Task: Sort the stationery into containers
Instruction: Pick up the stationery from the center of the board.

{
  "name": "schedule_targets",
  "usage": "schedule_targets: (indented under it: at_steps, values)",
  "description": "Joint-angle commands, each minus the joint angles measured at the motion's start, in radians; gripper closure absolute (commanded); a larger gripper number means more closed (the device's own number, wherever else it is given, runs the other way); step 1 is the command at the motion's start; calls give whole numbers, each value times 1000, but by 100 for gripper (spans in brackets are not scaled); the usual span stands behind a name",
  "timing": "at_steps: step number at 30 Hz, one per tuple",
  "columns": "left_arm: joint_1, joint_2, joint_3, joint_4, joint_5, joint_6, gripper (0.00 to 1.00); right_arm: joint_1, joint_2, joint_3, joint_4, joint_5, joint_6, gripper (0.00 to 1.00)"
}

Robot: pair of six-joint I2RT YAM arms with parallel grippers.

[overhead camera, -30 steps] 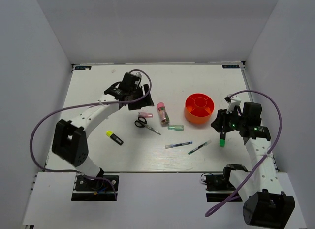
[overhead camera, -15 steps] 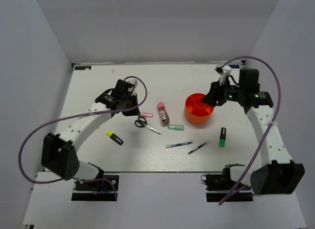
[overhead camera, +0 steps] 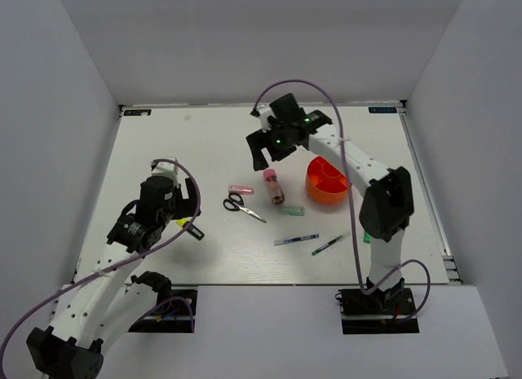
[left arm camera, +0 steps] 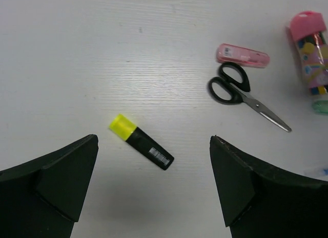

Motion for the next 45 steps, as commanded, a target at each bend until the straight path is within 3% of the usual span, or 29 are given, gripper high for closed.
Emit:
schedule_targets:
  at_steps: [1, 9, 17, 40, 43, 45]
  values:
    - [40, -39, -33, 28, -81, 12, 0, 35, 102, 154, -112, 216, 109, 10]
    - [51, -52, -37, 19, -50, 3, 0, 68, 216, 196, -113, 403, 125, 12]
    - [51, -58, -41, 22, -30, -3, 0, 69, 323, 232, -134, 393, 145, 31]
    - [48, -55, -43, 24, -24, 1, 0, 66, 497, 260, -142, 371, 195, 38]
    - [51, -53, -43, 24, -21, 0, 0, 66, 490, 227, -137, 391, 185, 48]
    - [51, -55, -44, 24, -24, 0, 0, 66, 487, 207, -131, 399, 181, 65]
